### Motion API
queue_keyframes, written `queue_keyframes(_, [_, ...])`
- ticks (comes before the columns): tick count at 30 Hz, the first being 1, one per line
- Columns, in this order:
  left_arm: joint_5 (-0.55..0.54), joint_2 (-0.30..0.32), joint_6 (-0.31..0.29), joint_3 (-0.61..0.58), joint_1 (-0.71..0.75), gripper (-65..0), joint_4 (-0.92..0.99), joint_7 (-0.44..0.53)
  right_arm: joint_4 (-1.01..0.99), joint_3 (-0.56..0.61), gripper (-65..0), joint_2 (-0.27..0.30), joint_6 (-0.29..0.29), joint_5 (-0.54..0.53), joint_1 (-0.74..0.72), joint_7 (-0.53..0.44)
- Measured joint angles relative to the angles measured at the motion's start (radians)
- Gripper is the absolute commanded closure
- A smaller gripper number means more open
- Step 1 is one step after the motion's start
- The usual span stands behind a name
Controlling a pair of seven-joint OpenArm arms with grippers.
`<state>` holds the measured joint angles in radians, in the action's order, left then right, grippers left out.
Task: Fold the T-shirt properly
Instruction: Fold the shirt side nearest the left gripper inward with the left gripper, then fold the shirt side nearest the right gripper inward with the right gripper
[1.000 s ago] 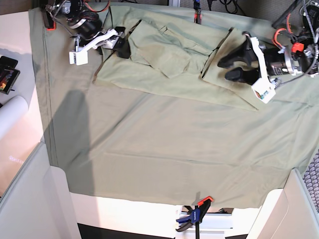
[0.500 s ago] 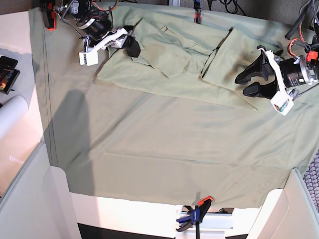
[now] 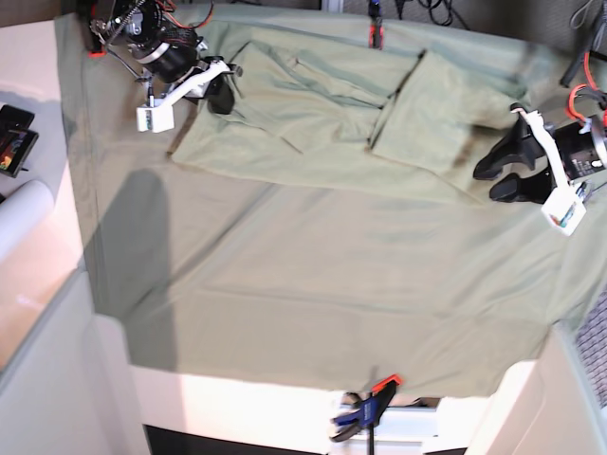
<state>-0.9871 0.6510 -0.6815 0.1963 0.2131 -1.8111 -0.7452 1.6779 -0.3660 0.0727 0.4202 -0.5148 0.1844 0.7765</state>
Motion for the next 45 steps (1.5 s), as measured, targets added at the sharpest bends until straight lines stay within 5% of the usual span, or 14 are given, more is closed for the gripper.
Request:
queue_keyframes(8, [0.0,0.023,0.0,0.04,0.079,-31.0,0.0,-0.003,0.0,-0.107,0.0,0.21,-0.005,-0.052,0.0,0.002])
queue_keyframes(12, [0.002,0.023,0.0,0.04,0.107,-31.0,0.005,-0.002,0.034,-0.103,0.0,0.217,-0.005,-0.06,-0.017,0.041])
queue_keyframes(20, [0.059,0.022,-0.004,0.04,0.128,-31.0,0.163,0.018,0.237,0.087,0.0,0.077,-0.009,-0.039,-0.019,0.048])
queue_keyframes(29, [0.032,0.019,-0.003,0.04,0.128,-31.0,0.261,0.02,0.215,0.536,0.0,-0.171,-0.008,0.29,-0.018,-0.056])
queue_keyframes(30, [0.021,0.019,-0.003,0.04,0.128,-31.0,0.261,0.021,0.209,0.565,-8.2,-0.184,-0.008,0.315,-0.018,-0.066])
queue_keyframes(32, [0.019,0.019,-0.003,0.04,0.128,-31.0,0.261,0.021,0.192,0.6,-23.2,-0.209,-0.008,0.362,-0.018,-0.096])
queue_keyframes(34, [0.019,0.019,-0.003,0.04,0.128,-31.0,0.261,0.02,0.169,0.63,-31.1,-0.214,-0.008,0.389,-0.022,-0.142])
queue_keyframes(45, [-0.006,0.02,-0.003,0.04,0.128,-31.0,0.261,0.02,0.086,0.684,-32.1,-0.214,-0.008,0.502,-0.122,-0.166])
